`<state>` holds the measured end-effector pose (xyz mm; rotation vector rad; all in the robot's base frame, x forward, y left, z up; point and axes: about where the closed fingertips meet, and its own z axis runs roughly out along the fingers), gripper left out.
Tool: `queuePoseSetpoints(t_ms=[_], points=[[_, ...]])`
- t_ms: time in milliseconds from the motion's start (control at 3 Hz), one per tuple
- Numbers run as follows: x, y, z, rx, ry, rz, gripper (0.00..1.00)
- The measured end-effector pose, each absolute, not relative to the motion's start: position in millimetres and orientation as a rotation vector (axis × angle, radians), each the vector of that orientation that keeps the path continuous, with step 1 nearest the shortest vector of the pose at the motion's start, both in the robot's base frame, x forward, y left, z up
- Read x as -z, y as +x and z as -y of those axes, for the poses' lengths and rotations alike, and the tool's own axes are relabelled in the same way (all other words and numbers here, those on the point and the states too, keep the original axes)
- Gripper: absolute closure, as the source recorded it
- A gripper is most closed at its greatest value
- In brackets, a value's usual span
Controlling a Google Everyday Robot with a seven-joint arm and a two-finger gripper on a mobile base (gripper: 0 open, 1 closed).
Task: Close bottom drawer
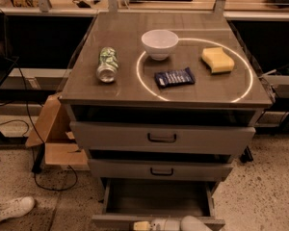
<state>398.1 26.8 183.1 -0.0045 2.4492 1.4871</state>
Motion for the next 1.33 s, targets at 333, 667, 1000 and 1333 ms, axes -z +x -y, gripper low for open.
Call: queuePoseSetpoints(t_ms=[333,667,1000,1333], points=[[-179.3,404.9,-28.6,-1.465,0.008,-2.446,1.00],[-179.5,404.3,-28.8,-1.465,0.008,-2.447,1.00],[-188.5,425.3,-44.8,-1.470,-0.011,-2.400,1.00],[-191.3,435.6,-52.3,-1.468,-0.016,-2.372,1.00]])
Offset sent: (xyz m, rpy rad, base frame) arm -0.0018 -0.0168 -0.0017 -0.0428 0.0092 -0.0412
